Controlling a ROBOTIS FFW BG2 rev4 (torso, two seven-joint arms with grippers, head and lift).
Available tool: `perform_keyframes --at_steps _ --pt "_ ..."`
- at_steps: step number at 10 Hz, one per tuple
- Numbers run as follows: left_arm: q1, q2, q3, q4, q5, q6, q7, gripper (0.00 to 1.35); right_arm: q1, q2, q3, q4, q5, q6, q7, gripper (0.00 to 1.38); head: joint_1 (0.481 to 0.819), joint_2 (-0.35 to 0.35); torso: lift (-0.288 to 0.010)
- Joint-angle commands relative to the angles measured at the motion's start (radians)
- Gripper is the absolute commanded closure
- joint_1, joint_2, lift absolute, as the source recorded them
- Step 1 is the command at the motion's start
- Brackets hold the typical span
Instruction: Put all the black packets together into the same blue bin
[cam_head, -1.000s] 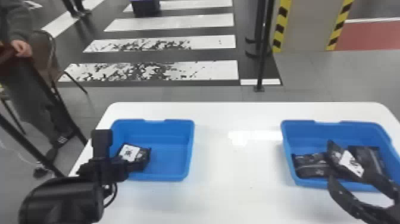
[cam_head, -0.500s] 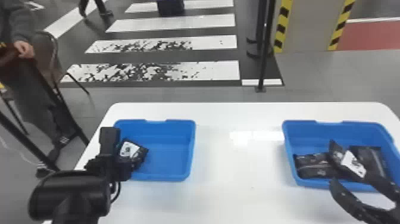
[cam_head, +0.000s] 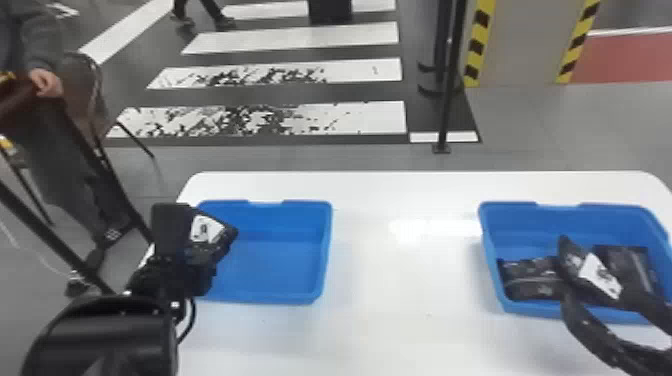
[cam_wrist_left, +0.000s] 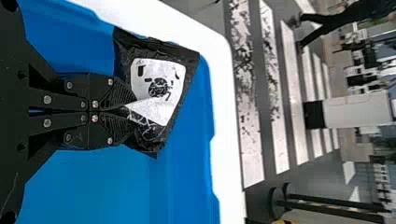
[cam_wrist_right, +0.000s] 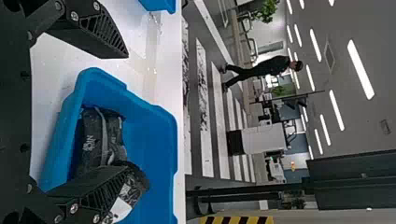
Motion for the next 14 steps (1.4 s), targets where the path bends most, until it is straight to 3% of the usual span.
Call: perform_keyframes --at_steps 1,2,4,5,7,9,12,14 --pt "0.08 -0.02 -0.004 -0.128 -0.021 -0.113 0.024 1.21 -0.021 0.0 0.001 -0.032 -0.018 -0.013 0.0 0.17 0.695 0.141 -0.11" --pt "0.127 -0.033 -0.008 -0.165 -0.037 -0.236 0.038 1.21 -0.051 -0.002 0.015 -0.049 -0.034 -0.005 0.003 0.17 0.695 0.142 -0.11" --pt "0.193 -0.038 -0.054 -0.172 -0.095 -0.484 0.061 1.21 -0.122 -0.023 0.079 -0.083 -0.096 0.061 0.008 0.17 0.695 0.143 -0.11" --pt "0.22 -0.035 -0.08 -0.172 -0.161 -0.612 0.078 1.21 -0.168 -0.044 0.124 -0.081 -0.142 0.078 0.021 0.17 0.695 0.145 -0.11" --pt "0.277 -0.016 -0.145 -0.162 -0.255 -0.781 0.126 1.21 -0.24 -0.057 0.174 -0.108 -0.191 0.13 0.035 0.17 0.695 0.157 -0.11" --pt "0.304 0.01 -0.249 -0.138 -0.263 -0.877 0.158 1.21 -0.289 -0.068 0.218 -0.132 -0.221 0.159 0.035 0.17 0.695 0.141 -0.11" --pt "0.242 0.074 -0.463 -0.084 -0.231 -0.923 0.164 1.21 -0.387 -0.083 0.298 -0.122 -0.253 0.162 0.035 0.17 0.695 0.078 -0.11" --pt "0.213 0.108 -0.562 -0.074 -0.205 -0.95 0.169 1.21 -0.443 -0.091 0.348 -0.103 -0.267 0.162 0.035 0.17 0.695 0.008 -0.11"
